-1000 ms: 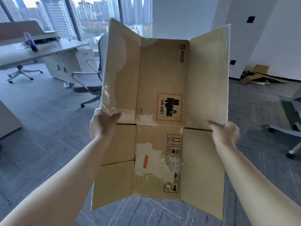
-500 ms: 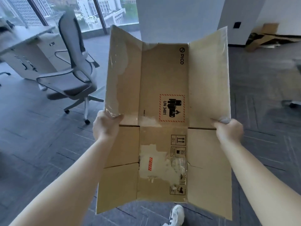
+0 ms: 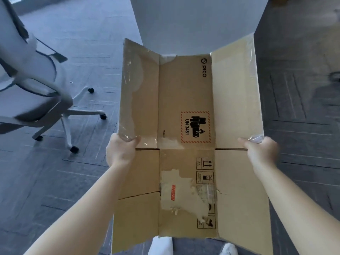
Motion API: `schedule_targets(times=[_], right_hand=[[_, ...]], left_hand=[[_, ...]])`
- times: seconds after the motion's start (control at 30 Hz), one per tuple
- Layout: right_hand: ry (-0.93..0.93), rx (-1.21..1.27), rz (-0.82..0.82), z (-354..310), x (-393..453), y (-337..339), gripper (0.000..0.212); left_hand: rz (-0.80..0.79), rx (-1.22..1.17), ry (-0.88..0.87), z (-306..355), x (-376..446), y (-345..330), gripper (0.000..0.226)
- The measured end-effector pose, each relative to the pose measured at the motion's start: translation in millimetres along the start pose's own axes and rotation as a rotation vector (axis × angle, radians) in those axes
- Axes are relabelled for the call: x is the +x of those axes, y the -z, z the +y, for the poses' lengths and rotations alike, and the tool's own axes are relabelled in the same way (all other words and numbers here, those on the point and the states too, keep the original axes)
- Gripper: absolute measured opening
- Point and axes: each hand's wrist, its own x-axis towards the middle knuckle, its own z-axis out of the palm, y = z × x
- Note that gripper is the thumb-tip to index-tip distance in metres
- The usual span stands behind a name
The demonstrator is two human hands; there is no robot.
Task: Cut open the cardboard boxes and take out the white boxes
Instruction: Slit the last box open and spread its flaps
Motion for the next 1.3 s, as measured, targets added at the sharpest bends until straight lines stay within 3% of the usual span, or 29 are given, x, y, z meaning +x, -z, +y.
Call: schedule_targets(times=[0.27, 0.57, 0.77, 1.0, 1.3], right_hand=[[-0.095, -0.098, 0.034, 85, 68, -145, 0.025], [-0.129, -0.206, -0.001, 243, 199, -300, 0.037], [-0.189, -0.291, -0.055, 314, 255, -372, 0.027], [-0.165, -0.287, 0.018, 327, 272, -397, 0.040], [-0.042, -0.263, 0.074, 300, 300, -414, 0.039]], left_hand=[[-0.132, 0.152, 0.041, -82, 136, -108, 0.038], [-0.191, 0.228, 0.047, -211, 255, -298, 0.041], [-0.229, 0.269, 0.060, -285, 313, -402, 0.043], [-0.220, 0.282, 0.009, -295, 342, -437, 0.044], [-0.233, 0.152, -0.121, -258, 374, -456, 0.045]])
